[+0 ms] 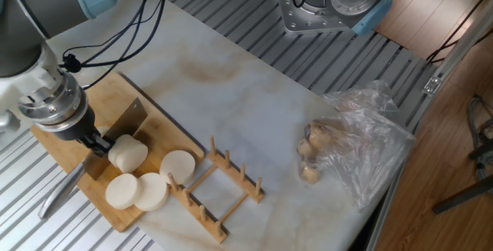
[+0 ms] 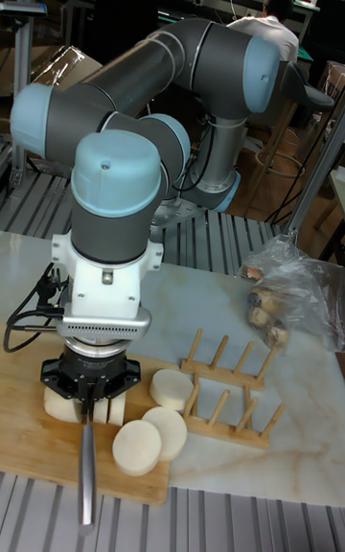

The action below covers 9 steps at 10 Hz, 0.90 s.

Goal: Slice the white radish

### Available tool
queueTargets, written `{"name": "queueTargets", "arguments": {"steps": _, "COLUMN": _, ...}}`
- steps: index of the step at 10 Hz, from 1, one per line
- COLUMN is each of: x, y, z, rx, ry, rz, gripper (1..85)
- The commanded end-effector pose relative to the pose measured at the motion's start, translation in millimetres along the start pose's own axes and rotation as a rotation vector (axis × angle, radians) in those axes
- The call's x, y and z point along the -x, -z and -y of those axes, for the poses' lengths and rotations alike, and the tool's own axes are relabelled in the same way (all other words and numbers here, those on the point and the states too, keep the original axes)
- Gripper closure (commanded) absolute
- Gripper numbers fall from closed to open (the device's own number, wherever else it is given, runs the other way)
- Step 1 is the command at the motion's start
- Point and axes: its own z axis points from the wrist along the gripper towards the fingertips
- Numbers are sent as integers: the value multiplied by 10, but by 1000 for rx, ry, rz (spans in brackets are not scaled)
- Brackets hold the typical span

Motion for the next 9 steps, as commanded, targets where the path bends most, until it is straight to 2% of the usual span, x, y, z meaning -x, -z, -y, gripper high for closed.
{"name": "queueTargets", "arguments": {"steps": 1, "x": 14, "y": 115, "z": -46, "rx": 13, "ry": -34, "rz": 3, "gripper": 843}}
{"name": "queueTargets", "arguments": {"steps": 4, "x": 54, "y": 409, "z": 11, "rx": 14, "ry": -14, "rz": 8, "gripper": 843}}
{"name": "queueTargets", "arguments": {"steps": 7, "x": -11, "y": 771, "z": 45, "rx": 53, "ry": 4, "rz": 9, "gripper": 843}}
{"name": "queueTargets", "arguments": {"steps": 9, "x": -19, "y": 912, "z": 11, "rx": 53, "ry": -11, "rz": 40, "gripper": 843}}
